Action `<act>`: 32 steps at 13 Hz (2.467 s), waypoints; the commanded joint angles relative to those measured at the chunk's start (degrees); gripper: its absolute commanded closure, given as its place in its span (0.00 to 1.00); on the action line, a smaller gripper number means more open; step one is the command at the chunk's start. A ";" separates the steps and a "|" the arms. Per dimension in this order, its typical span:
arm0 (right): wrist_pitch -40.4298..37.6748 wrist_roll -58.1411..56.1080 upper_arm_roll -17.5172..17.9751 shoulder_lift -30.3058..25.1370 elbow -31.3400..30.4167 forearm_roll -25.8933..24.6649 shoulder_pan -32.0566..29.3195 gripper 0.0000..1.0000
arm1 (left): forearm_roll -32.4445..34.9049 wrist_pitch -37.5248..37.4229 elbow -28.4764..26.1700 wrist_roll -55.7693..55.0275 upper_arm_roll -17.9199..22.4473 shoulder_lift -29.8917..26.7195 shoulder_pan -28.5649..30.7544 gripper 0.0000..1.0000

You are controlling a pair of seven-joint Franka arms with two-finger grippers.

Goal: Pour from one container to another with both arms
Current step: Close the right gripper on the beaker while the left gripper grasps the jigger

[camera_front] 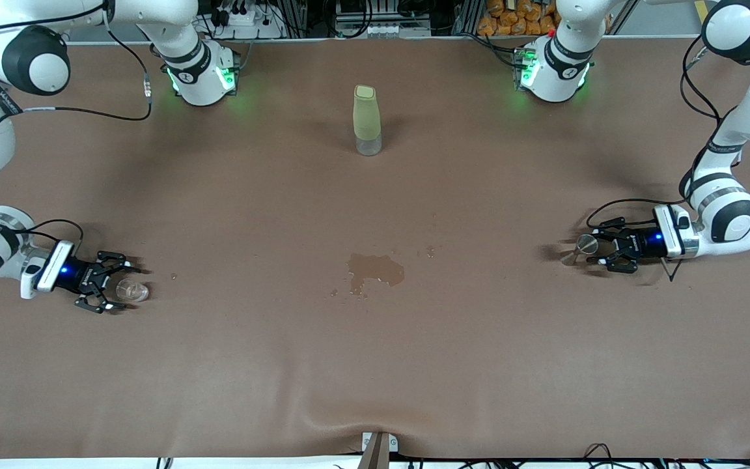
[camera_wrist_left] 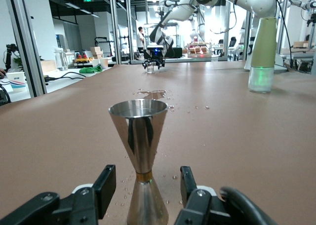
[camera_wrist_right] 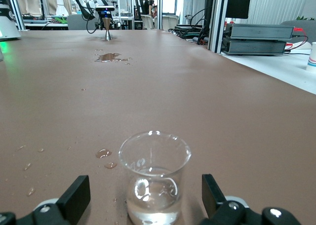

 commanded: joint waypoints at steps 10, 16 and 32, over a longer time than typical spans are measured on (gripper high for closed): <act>-0.75 -1.51 0.24 2.24 1.54 0.75 2.73 0.00 | -3.34 -0.22 1.21 -0.24 0.25 1.95 -1.80 0.39; -0.66 -4.42 0.24 2.77 1.54 1.01 2.29 0.00 | -3.34 -0.13 1.21 0.11 0.25 2.03 -2.33 0.43; -0.84 -2.92 0.33 3.12 1.54 2.33 1.85 0.16 | -4.13 0.31 1.21 -0.76 0.25 2.12 -2.51 1.00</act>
